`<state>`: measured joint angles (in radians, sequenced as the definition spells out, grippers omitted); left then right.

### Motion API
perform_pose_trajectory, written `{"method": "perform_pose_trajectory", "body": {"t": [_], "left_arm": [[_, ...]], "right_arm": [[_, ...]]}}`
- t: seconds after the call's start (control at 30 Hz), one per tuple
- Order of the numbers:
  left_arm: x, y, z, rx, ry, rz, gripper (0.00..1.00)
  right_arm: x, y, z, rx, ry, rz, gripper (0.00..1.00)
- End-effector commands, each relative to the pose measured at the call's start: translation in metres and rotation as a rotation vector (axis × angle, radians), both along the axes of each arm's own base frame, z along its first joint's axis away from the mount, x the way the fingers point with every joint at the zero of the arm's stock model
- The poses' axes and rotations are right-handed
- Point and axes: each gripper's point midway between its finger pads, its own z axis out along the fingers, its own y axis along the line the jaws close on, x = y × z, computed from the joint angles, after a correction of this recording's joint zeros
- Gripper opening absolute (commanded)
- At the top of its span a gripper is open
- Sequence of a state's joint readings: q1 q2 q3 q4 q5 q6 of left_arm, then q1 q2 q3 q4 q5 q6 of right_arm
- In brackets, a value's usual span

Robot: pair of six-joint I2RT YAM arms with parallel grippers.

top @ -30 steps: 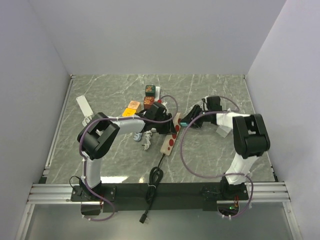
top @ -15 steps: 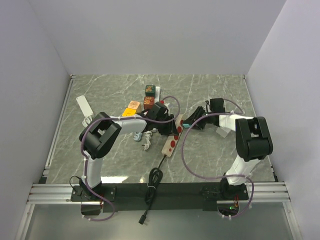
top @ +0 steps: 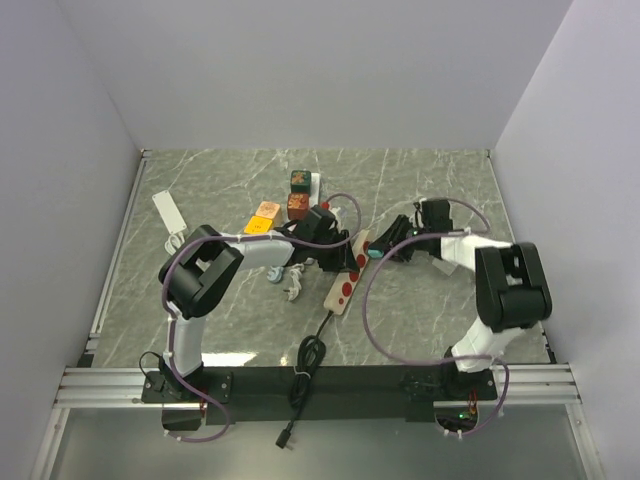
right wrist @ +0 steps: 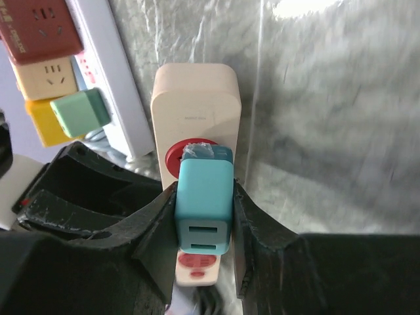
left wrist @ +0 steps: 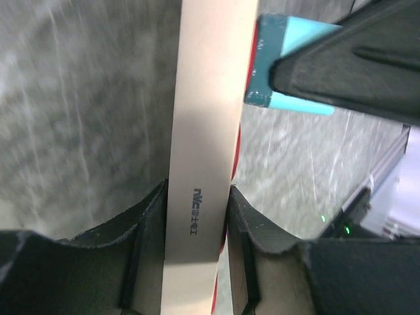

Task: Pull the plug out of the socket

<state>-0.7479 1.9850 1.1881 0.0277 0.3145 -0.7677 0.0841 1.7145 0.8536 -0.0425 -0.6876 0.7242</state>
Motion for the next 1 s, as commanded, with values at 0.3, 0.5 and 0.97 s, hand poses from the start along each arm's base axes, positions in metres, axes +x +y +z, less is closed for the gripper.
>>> {"method": "perform_pose_trajectory", "body": {"t": [0.3,0.5,0.97], "left_arm": [[0.002,0.061,-0.06,0.313,0.109,0.11,0.0],[-0.013,0.073,-0.066,0.321,0.128,0.118,0.0],[0.004,0.064,-0.057,0.319,0.106,0.139,0.01]], "right_arm": [[-0.019,0.001,0.062,0.004,-0.195,0.001,0.0],[0.03,-0.028,0.063,0.09,-0.155,-0.045,0.0],[-0.029,0.033,0.041,0.051,-0.175,-0.024,0.0]]}}
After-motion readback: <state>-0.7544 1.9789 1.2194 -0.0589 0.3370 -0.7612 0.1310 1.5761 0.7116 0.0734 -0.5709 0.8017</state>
